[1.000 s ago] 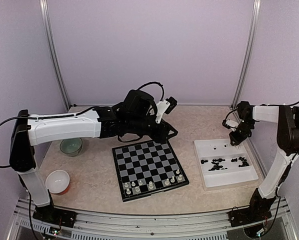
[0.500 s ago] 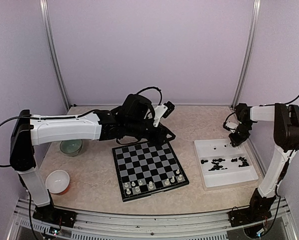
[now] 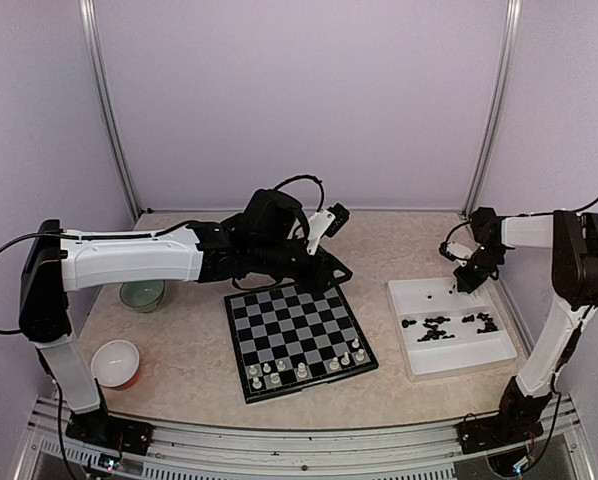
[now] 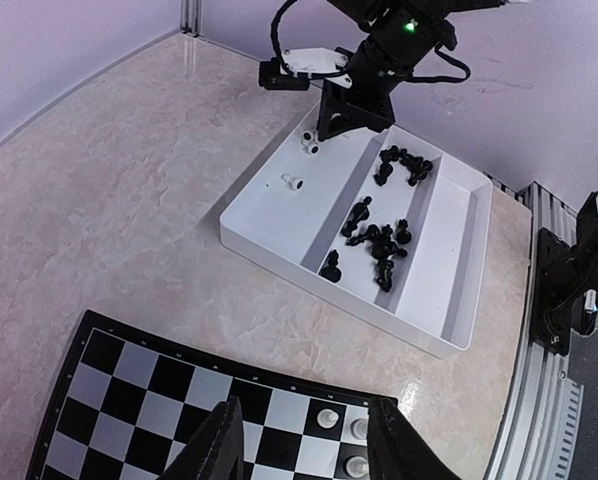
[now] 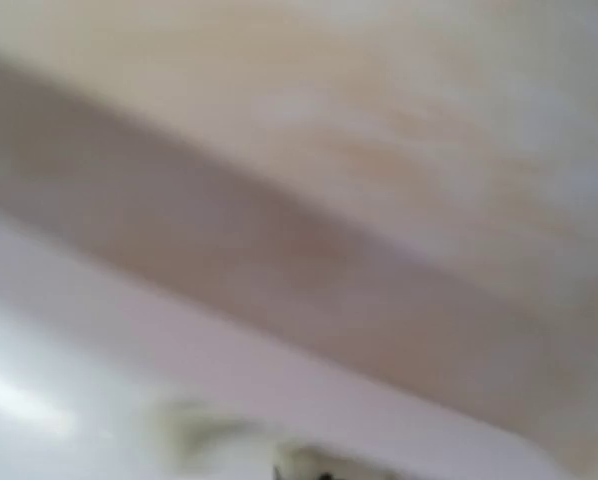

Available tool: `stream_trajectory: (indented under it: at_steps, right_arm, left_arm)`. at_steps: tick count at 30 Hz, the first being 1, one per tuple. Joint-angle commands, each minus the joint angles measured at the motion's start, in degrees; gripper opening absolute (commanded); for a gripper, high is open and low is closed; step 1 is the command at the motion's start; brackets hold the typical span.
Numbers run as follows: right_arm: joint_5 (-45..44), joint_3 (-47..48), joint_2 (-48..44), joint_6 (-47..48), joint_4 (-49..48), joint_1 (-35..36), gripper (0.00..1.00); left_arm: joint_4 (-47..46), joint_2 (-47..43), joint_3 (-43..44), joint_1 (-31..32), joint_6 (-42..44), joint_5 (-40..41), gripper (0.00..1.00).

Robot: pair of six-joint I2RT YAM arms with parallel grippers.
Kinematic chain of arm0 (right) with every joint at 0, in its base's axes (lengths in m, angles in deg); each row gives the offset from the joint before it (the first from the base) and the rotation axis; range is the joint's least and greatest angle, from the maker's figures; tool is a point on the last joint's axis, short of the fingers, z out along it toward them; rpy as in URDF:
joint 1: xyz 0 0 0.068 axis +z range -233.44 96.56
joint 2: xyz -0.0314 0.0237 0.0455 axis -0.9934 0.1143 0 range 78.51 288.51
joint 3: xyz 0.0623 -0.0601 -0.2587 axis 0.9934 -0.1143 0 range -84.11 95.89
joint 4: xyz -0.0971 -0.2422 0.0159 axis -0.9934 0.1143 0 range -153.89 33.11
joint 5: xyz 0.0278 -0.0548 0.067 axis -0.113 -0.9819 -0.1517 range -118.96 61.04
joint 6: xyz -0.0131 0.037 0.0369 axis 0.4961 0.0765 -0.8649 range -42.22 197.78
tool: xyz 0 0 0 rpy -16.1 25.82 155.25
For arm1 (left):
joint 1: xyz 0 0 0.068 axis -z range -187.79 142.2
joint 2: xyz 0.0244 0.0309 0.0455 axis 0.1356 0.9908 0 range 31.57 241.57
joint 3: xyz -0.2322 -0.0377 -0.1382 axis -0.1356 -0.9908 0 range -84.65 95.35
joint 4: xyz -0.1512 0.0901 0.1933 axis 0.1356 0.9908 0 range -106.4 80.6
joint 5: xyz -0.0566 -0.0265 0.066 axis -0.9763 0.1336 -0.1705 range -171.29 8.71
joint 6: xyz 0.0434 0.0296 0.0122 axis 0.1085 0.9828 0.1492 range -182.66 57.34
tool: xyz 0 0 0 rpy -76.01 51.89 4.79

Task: Set up the chess pieces on the board
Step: Adjust the chess pile in the storage box.

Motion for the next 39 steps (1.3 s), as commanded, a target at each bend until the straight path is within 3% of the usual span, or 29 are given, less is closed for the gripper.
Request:
stream_trajectory:
  at_steps: [1,6,10,16,27,39]
  right_arm:
    - [9.4,-2.8,-3.0,3.1,3.1,5.5,0.0]
    - [14.9,-0.5,-5.2,1.7,7.7,7.3,0.01]
    - [10.8,1.6,-5.8,-1.0,8.2,6.5,0.03]
    - [13.1,4.0,-3.8,-4.8,8.9,4.8,0.14]
    - [11.0,5.7,-0.1,-7.7,9.6,3.8,0.17]
    - [15.5,6.6,3.8,-11.9,8.8,2.2,0.41]
  left_arm:
    - [-1.7,-0.7,0.0,-0.3,-0.8,-1.7,0.43]
    - [-1.7,0.4,0.9,-0.2,-1.0,-2.8,0.43]
    - [-1.5,0.7,1.0,-0.2,-1.3,-3.0,0.43]
    - [-1.0,0.4,0.8,-0.2,-1.4,-3.1,0.43]
    - [-0.4,0.2,0.6,0.0,-2.5,-2.7,0.43]
    - [1.0,2.3,3.2,0.2,-3.0,-2.7,0.43]
